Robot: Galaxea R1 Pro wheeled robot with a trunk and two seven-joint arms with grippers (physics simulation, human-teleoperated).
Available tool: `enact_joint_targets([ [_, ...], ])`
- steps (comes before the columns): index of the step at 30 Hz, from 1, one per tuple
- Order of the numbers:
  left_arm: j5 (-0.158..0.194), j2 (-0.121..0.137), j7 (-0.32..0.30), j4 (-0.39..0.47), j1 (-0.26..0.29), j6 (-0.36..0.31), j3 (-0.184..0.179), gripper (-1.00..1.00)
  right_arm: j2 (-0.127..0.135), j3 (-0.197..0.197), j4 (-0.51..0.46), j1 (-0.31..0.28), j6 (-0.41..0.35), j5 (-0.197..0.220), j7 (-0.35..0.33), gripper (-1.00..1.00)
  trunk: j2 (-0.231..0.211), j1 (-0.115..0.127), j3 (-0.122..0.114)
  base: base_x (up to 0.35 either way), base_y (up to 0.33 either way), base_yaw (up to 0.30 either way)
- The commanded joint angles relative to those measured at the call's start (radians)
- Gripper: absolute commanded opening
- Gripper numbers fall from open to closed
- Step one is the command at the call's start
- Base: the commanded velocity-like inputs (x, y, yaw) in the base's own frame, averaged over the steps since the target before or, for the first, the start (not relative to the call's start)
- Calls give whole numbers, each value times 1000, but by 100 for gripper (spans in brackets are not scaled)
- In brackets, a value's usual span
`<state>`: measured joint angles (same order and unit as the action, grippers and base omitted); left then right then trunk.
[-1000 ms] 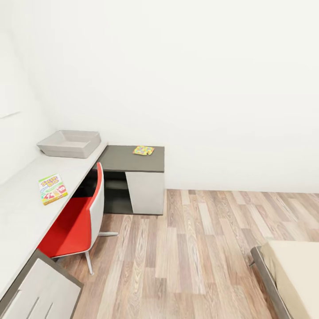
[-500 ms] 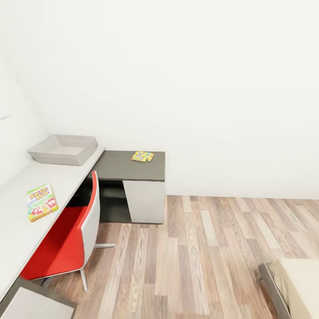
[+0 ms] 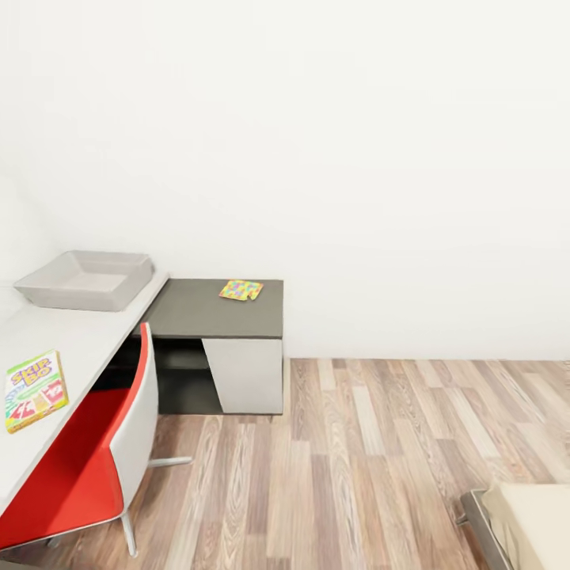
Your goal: Put all the toys in the child's room - the three board games (two on the bed and one on the table), the two jigsaw puzzles on the table, and the tennis ball on the table - inside the toy box on the table in the child's room.
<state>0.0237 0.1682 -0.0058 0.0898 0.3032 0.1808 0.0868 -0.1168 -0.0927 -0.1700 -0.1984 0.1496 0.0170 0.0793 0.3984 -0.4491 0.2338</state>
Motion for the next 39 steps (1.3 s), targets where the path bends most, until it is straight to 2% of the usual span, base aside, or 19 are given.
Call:
enact_joint_targets([
  [1,2,0,-1,-1,1,3,5,100,0,-8,1,-1,2,2,7,100,2,-1,1,208,-54,-222],
  [17,2,5,-4,-1,2,-2,3,100,-1,4,-4,-5,-13,13,4,100,2,-1,-1,168,-8,-50],
  [19,2,7,-5,-1,2,-6,4,100,-8,8,-21,-26,-74,21,5,100,2,-1,-1,201,0,-1],
  [21,5,6,-5,5,4,-21,8,100,-10,21,-67,-86,-221,56,5,100,2,-1,-1,262,0,-1],
  [22,5,6,-5,7,5,-32,9,100,-9,28,-79,-100,-260,70,5,100,2,-1,-1,279,0,0],
  [24,6,4,-5,24,10,-119,11,100,-6,55,-117,-142,-374,125,6,100,2,-1,-1,289,0,0],
  [29,11,3,-5,87,15,-251,15,100,-6,66,-149,-164,-432,160,7,100,2,-1,-1,268,0,0],
  [39,17,-5,-2,112,16,-209,14,100,2,73,-158,-168,-440,171,6,100,2,-1,-1,62,0,0],
])
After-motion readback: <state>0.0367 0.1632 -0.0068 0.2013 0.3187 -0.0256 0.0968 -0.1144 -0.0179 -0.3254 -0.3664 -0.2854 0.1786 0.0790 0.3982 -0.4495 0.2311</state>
